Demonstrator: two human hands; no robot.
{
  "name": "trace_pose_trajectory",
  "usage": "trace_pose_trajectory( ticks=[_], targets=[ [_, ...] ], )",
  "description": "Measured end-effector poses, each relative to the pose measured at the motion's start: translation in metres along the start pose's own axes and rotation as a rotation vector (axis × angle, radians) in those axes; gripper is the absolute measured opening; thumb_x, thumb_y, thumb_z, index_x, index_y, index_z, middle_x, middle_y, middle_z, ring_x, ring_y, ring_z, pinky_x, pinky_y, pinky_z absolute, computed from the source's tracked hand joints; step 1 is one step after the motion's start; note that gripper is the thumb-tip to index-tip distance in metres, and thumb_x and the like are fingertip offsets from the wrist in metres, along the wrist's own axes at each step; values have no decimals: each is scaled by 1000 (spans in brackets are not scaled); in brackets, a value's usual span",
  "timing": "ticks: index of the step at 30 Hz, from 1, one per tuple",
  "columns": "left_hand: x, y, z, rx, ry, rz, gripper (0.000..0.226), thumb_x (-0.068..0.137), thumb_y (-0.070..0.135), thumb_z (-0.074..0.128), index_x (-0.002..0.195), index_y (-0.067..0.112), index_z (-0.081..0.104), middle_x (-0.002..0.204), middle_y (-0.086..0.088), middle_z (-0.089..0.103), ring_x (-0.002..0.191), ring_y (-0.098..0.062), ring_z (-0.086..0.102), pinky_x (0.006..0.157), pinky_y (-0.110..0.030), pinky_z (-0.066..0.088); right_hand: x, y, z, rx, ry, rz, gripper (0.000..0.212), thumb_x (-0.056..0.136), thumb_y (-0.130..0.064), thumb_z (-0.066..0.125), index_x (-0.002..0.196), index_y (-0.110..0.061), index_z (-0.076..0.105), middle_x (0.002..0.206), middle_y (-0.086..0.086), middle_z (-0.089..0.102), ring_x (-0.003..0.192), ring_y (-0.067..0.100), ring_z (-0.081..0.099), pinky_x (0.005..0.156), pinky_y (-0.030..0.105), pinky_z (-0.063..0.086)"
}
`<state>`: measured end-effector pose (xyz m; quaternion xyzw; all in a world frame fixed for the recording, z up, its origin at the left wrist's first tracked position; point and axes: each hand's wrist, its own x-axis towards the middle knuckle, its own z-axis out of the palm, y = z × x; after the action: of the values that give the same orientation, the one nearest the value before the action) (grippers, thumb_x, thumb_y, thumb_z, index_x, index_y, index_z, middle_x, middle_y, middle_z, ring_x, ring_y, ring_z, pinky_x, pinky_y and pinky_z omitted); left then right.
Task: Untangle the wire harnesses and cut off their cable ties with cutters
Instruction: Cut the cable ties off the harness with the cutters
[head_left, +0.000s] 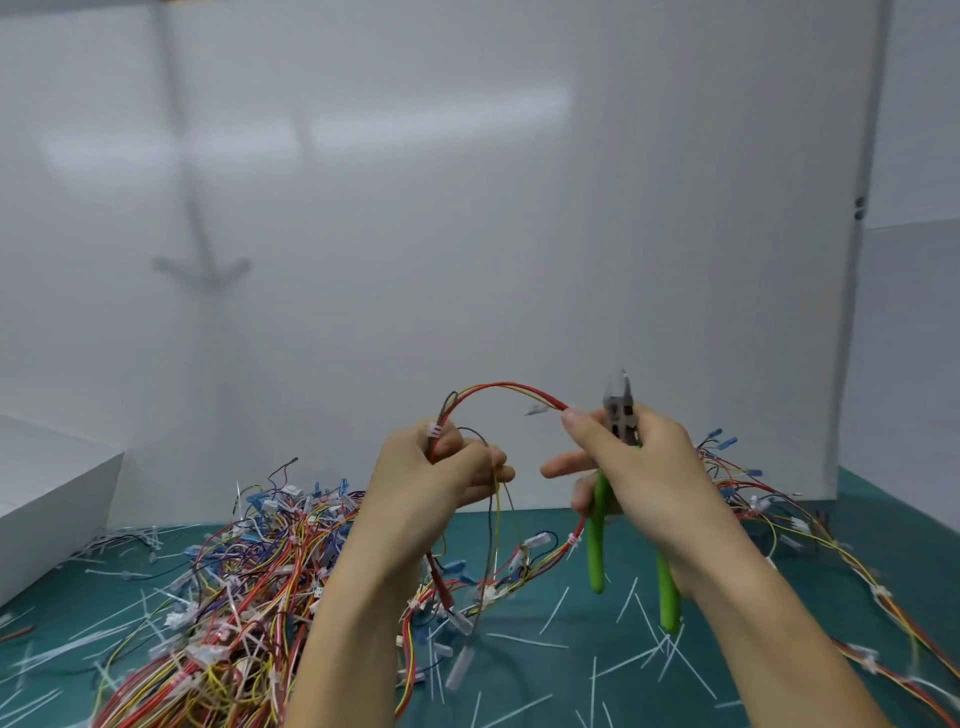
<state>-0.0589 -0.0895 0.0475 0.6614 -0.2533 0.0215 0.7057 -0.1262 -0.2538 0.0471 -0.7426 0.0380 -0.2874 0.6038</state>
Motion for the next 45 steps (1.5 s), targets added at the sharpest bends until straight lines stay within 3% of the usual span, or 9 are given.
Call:
trace_pose_trajectory(
  ticks=[9, 14, 20, 23, 27, 34, 37, 39, 45],
  targets=[
    [-8, -2, 5, 350, -455, -28, 21, 74, 25, 70, 72, 17, 51, 94, -13, 72, 95, -22, 71, 85, -32, 54, 4, 2, -5, 165, 150, 25, 18, 92, -31, 67, 102, -17, 61, 81, 0, 77, 47, 15, 54, 53, 32, 53],
    [-9, -1, 9, 359, -580, -216, 72, 82, 80, 44, 97, 14, 70, 105, 5, 75, 95, -13, 73, 92, -33, 54, 5, 7, -2, 69, 122, 14, 22, 91, -35, 68, 86, -14, 67, 80, 0, 76, 45, 15, 53, 44, 25, 45],
    [-9, -4, 6, 381, -595, -143, 28, 102, 29, 50, 94, 13, 71, 110, -4, 73, 94, -22, 74, 99, -39, 52, 6, 14, 1, 0, 106, 67, 22, 81, -27, 79, 89, -13, 65, 62, 0, 72, 48, 19, 53, 57, 37, 51],
    [-7, -7, 7, 419, -591, -179, 40, 102, 42, 44, 100, 13, 71, 103, 2, 76, 91, -18, 74, 84, -28, 53, 7, 15, 0, -17, 141, 64, 21, 76, -11, 82, 88, -15, 65, 61, 3, 66, 53, 18, 57, 61, 39, 52],
    [5, -23, 9, 305, -271, -381, 65, 101, 57, 28, 97, 4, 65, 83, -10, 77, 66, -19, 73, 58, -23, 54, 4, 6, -6, 14, 76, -16, 22, 76, -2, 78, 91, -12, 65, 64, -1, 68, 50, 7, 57, 56, 33, 50],
    [16, -63, 7, -160, -103, -644, 82, 95, 71, 23, 112, -1, 57, 93, -19, 76, 79, -29, 76, 53, -30, 59, -14, -21, -19, -129, -425, -173, 20, 77, 1, 78, 88, -11, 68, 76, -2, 72, 66, 7, 65, 62, 17, 51],
    [19, -63, 13, -456, -41, -672, 68, 97, 52, 49, 121, -11, 50, 107, -28, 70, 79, -28, 75, 52, -32, 57, -20, -23, -18, -250, -682, -173, 15, 79, 1, 76, 87, -9, 69, 81, 2, 72, 75, 6, 66, 69, 13, 49],
    [19, -60, 16, -563, -29, -648, 42, 94, 29, 61, 112, -9, 56, 87, -21, 73, 65, -20, 73, 49, -29, 56, -20, -20, -14, -295, -752, -145, 15, 80, 3, 75, 88, -8, 67, 79, -2, 69, 74, 4, 62, 68, 11, 46],
    [17, -49, 11, -694, 36, -587, 10, 84, -7, 60, 93, -9, 65, 87, -21, 73, 66, -24, 72, 55, -28, 61, -17, -13, -11, -379, -833, -84, 12, 84, -11, 75, 88, -8, 65, 75, -8, 67, 66, 0, 59, 66, 15, 47]
  ],
)
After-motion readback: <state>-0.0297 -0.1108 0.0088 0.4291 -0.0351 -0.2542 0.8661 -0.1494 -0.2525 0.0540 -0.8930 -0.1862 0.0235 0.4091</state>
